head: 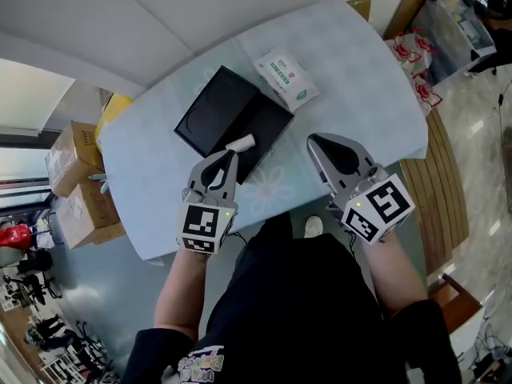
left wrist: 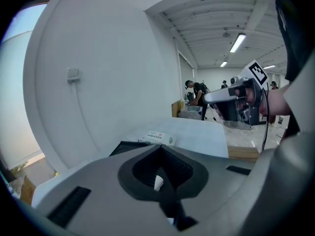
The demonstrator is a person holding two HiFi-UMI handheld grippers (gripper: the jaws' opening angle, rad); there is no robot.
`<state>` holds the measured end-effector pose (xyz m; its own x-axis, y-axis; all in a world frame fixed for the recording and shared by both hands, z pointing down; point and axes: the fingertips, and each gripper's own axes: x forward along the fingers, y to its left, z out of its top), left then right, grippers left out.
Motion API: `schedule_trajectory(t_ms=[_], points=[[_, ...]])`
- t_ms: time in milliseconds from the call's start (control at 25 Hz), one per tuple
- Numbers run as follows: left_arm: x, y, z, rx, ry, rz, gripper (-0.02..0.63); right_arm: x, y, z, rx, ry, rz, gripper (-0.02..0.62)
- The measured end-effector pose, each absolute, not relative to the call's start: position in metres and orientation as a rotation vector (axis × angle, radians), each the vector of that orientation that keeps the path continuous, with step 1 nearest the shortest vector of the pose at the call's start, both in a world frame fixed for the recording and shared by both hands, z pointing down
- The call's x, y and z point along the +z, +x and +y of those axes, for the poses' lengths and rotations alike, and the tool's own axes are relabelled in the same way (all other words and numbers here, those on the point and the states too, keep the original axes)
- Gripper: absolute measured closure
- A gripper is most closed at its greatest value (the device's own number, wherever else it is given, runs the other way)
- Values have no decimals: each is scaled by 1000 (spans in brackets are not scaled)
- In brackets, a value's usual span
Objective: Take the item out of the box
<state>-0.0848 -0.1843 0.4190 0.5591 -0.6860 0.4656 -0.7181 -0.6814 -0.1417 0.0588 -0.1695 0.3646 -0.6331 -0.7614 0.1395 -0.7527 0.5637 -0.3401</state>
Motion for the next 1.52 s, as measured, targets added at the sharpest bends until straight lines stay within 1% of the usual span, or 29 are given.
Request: schedule_trajectory(t_ms=[280,520,560,640,920,1040,1520], points=[[473,-92,-209,947,2677,-1061,597,380,49,-191,-640,-1385,2746,586],[521,-98,-221,1223,2622,-972,595,395,46,-198,-694,-1424,2731,586],[527,-97,-222,1266,2618,-949,588,398,47,-198,-703,-1430,2727,586],[540,-95,-222,1349,2614,-896,546,402,48,-199,-718,-1441,2718,586],[576,-94,-220,1621,2584,-735,485,410,47,-201,-746,-1458,2700,586],[585,-92,-221,1677,2574,-684,467,412,49,-203,-755,-1466,2691,586],[607,-88,-222,1920,2511,-565,427,418,58,-197,-783,-1508,2651,586]])
